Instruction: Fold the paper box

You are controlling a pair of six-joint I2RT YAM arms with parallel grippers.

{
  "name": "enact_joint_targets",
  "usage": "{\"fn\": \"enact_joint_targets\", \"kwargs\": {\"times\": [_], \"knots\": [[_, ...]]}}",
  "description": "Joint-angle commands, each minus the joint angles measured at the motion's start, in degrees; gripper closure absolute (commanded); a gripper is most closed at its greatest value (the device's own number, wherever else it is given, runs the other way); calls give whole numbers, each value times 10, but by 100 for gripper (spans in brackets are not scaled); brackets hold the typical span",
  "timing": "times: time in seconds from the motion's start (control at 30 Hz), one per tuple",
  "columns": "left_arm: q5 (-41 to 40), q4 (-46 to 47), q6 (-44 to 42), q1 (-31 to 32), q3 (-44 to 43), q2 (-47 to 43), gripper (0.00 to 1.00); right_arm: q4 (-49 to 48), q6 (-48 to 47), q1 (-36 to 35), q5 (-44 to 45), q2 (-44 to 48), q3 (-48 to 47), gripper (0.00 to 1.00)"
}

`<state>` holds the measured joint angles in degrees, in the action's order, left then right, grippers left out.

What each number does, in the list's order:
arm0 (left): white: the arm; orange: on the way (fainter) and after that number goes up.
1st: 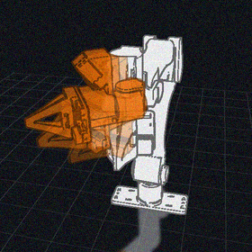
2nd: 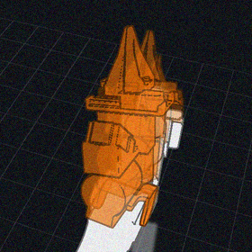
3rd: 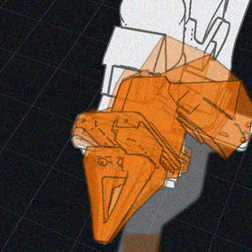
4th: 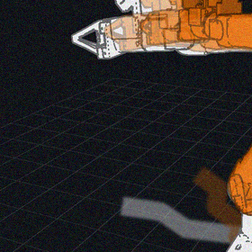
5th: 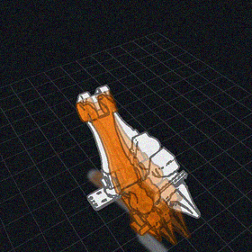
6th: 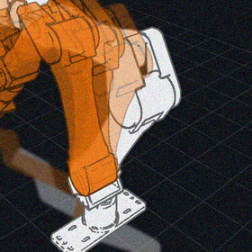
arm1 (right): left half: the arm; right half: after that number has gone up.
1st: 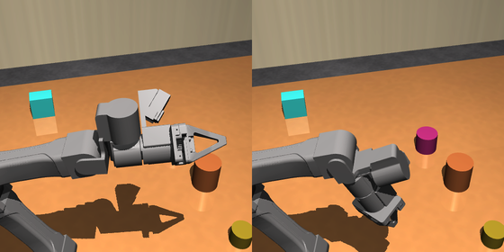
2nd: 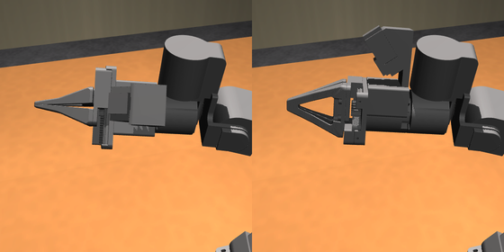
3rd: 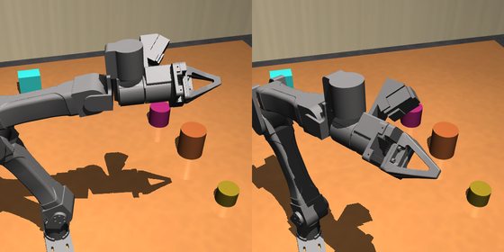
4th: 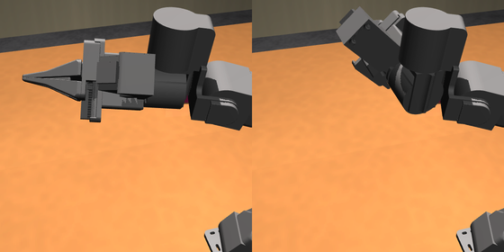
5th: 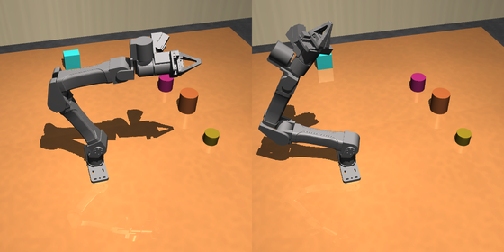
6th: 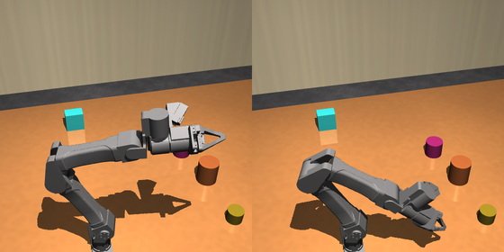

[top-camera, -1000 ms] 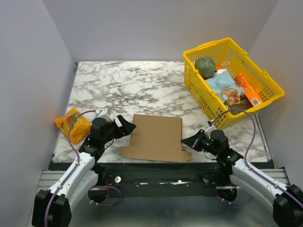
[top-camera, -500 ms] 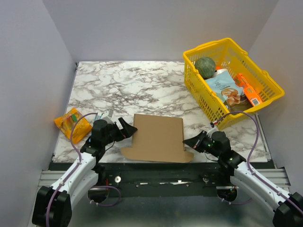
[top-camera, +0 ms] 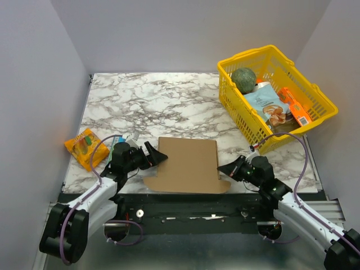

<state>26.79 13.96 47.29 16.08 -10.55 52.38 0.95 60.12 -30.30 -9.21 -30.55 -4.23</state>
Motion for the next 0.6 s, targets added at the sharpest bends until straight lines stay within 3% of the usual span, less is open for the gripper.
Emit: {"fn": "enact_joint_targets", "kwargs": {"times": [0.0, 0.13, 0.2, 0.23, 0.27, 0.33, 0.37, 0.47, 0.57], "knots": [[81, 138, 58, -3, 20, 28, 14, 90, -28, 11, 67, -7, 44, 99], [110, 160, 66, -2, 8, 73, 33, 92, -61, 10, 61, -15, 7, 99], [119, 159, 68, -2, 1, 83, 40, 93, -98, 10, 54, -18, -16, 91], [121, 159, 70, -2, -5, 86, 46, 99, -111, 10, 47, -17, -25, 85], [121, 157, 72, -2, -8, 87, 49, 101, -138, 10, 45, -12, -35, 67], [117, 134, 74, -3, -23, 80, 51, 121, -161, 6, 42, 1, -67, 50], [113, 119, 70, -3, -31, 76, 52, 128, -185, 2, 42, 22, -79, 36], [109, 61, 62, -5, -61, 60, 54, 140, -241, -11, 33, 53, -119, 20], [123, 5, 53, -10, -94, 60, 56, 145, -297, -26, 13, 60, -163, 17]]}}
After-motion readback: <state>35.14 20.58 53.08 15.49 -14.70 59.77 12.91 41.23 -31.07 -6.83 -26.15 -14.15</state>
